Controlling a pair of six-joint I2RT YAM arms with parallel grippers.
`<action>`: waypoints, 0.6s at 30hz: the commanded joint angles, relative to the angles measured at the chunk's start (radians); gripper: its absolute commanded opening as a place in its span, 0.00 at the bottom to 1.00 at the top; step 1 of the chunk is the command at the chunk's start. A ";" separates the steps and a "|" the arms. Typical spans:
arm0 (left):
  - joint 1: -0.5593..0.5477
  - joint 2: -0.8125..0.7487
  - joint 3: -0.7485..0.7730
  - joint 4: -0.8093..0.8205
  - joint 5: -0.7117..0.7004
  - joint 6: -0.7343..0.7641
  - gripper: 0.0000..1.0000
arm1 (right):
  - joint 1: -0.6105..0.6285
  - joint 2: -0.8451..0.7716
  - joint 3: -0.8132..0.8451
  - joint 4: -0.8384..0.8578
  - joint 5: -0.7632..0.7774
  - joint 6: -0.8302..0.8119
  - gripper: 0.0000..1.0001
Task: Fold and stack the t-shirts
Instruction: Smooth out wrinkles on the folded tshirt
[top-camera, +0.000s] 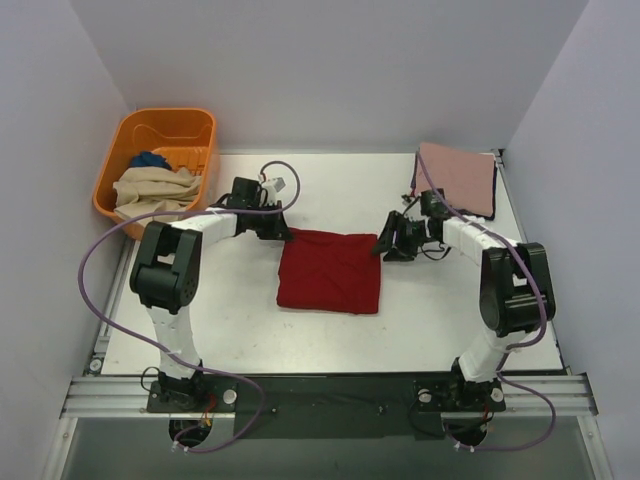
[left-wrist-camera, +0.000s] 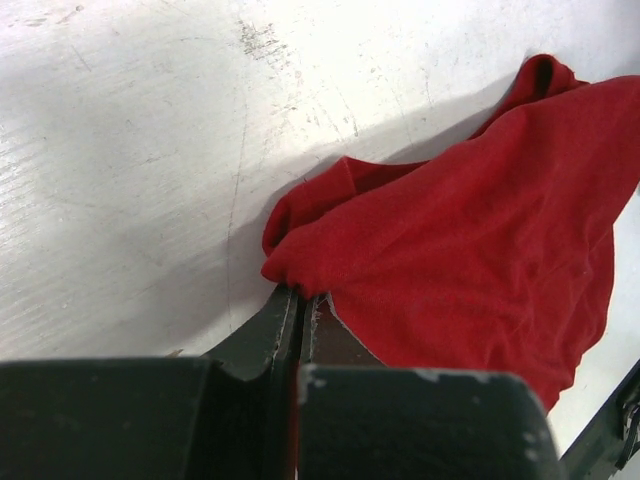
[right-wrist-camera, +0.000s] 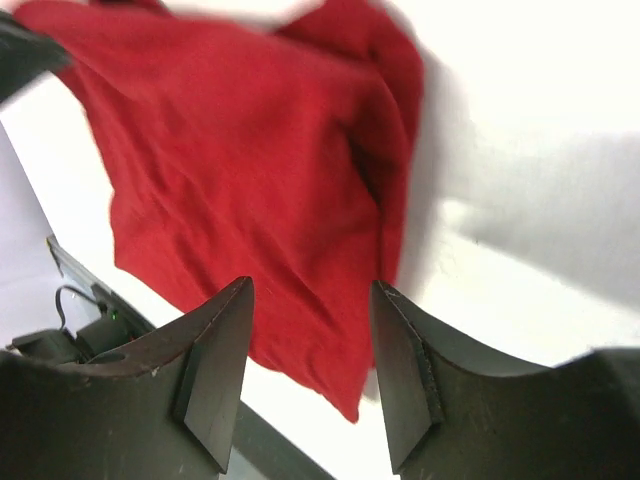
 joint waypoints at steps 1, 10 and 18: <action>0.004 -0.030 0.044 0.029 0.024 0.019 0.05 | -0.001 -0.006 0.163 -0.035 0.060 -0.044 0.46; 0.021 -0.019 0.089 0.002 -0.010 0.026 0.15 | 0.016 0.169 0.332 -0.129 0.138 -0.035 0.42; 0.019 0.017 0.090 -0.001 0.008 0.024 0.25 | 0.048 0.267 0.418 -0.106 0.097 -0.034 0.18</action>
